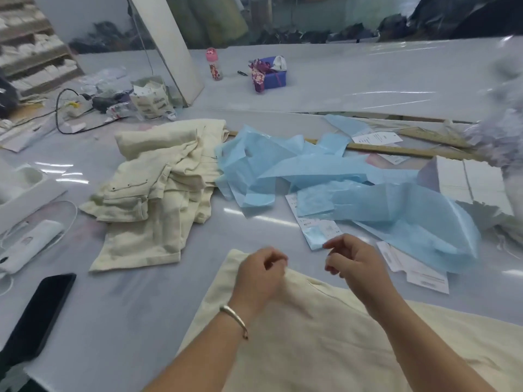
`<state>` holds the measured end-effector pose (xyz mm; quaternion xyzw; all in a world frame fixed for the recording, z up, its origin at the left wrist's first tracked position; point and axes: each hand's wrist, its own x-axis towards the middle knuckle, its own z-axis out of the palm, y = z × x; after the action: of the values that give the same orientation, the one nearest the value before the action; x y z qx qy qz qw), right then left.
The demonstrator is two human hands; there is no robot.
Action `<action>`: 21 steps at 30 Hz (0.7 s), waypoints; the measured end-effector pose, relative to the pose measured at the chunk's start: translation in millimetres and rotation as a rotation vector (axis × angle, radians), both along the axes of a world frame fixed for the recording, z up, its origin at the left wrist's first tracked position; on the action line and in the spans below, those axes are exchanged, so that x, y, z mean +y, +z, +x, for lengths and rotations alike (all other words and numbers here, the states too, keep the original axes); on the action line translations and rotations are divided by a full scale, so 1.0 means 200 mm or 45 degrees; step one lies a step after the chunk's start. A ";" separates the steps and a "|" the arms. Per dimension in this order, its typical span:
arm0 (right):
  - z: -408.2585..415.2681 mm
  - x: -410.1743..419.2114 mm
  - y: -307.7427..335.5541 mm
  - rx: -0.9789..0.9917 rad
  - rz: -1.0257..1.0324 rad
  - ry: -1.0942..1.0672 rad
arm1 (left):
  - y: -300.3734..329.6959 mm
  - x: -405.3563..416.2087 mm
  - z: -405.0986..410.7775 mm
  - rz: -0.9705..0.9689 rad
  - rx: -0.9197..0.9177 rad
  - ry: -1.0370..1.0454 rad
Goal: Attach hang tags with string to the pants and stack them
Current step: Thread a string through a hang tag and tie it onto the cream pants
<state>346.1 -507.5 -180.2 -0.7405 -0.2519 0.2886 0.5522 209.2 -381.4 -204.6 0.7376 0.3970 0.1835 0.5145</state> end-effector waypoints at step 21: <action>0.08 0.85 -0.21 1.471 0.432 -0.202 | -0.17 0.77 0.09 0.209 -0.183 -0.172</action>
<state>362.3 -337.7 -221.6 -0.3823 0.1019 0.5576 0.7297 226.5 -227.2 -237.9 0.7873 0.2920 0.2328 0.4907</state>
